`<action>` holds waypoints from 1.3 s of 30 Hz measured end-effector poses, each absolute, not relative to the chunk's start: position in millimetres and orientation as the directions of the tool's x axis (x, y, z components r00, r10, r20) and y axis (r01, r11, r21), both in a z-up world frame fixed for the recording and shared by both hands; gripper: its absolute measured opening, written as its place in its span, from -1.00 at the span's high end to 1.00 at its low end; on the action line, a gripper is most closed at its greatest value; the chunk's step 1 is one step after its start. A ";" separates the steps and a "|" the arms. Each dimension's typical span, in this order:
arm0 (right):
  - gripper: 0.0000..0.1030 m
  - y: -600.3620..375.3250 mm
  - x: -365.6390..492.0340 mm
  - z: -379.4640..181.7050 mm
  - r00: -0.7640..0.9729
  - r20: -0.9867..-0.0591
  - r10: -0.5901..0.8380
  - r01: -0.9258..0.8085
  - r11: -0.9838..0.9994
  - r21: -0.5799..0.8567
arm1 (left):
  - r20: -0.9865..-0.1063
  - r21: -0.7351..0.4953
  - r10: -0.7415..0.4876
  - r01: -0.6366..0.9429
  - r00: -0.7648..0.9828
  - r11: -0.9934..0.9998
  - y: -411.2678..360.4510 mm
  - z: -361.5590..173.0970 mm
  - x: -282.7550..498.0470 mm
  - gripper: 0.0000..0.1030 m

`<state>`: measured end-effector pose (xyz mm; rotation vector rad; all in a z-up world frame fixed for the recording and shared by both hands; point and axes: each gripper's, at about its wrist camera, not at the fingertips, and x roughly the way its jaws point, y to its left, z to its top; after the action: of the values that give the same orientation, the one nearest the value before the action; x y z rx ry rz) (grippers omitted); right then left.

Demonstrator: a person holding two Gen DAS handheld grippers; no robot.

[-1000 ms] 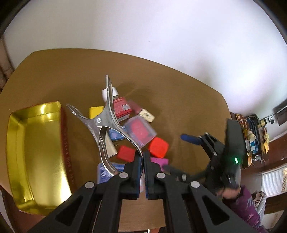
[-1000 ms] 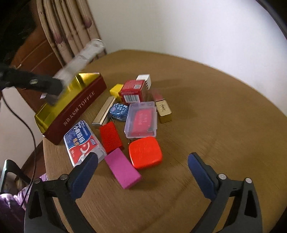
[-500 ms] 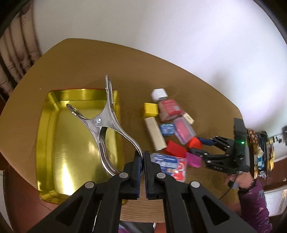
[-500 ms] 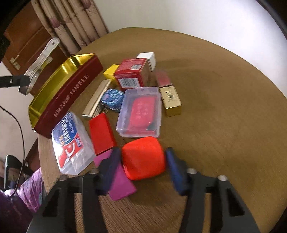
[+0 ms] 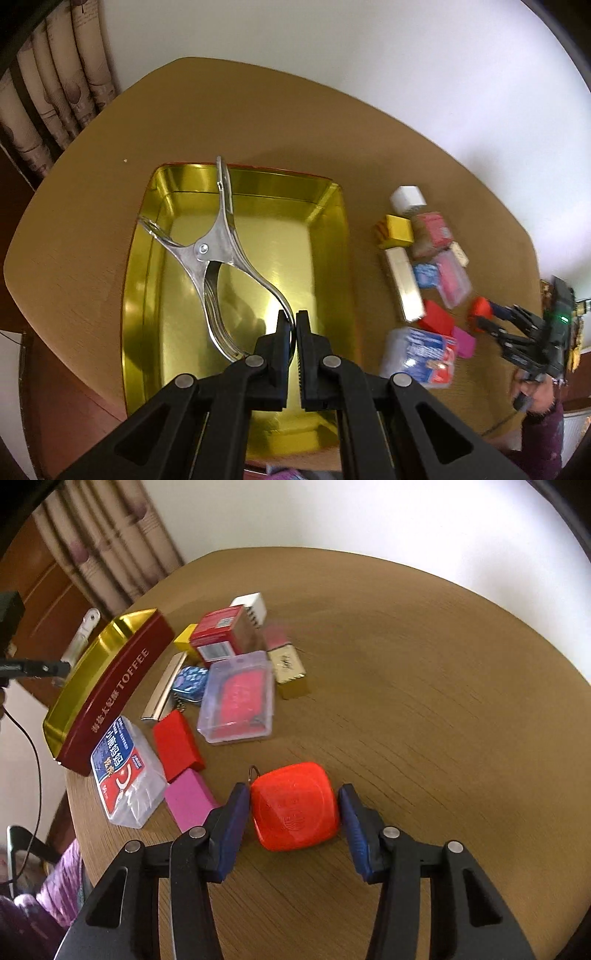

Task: Organize rigid objects
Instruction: 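Lower the clip into the tin and open the left tool while the right tool carries the red case over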

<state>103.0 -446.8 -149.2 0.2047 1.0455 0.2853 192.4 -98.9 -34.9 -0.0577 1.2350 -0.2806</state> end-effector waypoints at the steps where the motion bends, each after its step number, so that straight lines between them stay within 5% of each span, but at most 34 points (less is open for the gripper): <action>1: 0.10 -450.1 100.8 -148.7 0.473 -0.819 0.325 -0.123 0.945 0.304 | -0.927 -0.182 -0.229 0.178 0.297 0.967 -97.9 -39.2 198.5 0.95; 12: 0.10 -471.8 87.3 -132.7 0.516 -0.797 0.313 -0.065 0.942 0.328 | -0.938 -0.008 -0.082 0.217 0.336 0.976 -101.8 -70.8 244.0 0.78; 16: 0.10 -467.7 86.3 -115.7 0.543 -0.768 0.340 -0.073 0.930 0.360 | -0.923 -0.044 -0.119 0.208 0.365 0.977 -93.8 -58.8 236.9 0.61; 25: 0.10 -400.5 113.3 -37.5 0.593 -0.619 0.515 -0.235 0.846 0.479 | -0.833 -0.084 -0.143 0.133 0.535 0.988 -51.1 -10.9 177.3 0.59; 29: 0.10 -345.4 152.8 -13.5 0.560 -0.568 0.603 -0.317 0.790 0.526 | -0.806 -0.125 -0.137 0.061 0.576 0.990 -24.5 -7.7 127.4 0.39; 39: 0.10 -225.0 259.4 -50.9 0.441 -0.658 0.611 -0.288 0.790 0.541 | -0.760 -0.172 -0.137 0.007 0.635 0.985 5.6 -31.7 63.1 0.38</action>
<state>259.4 -225.0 -50.9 0.3767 0.9633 0.5747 63.1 5.6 -31.7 -0.1589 0.8795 -0.0828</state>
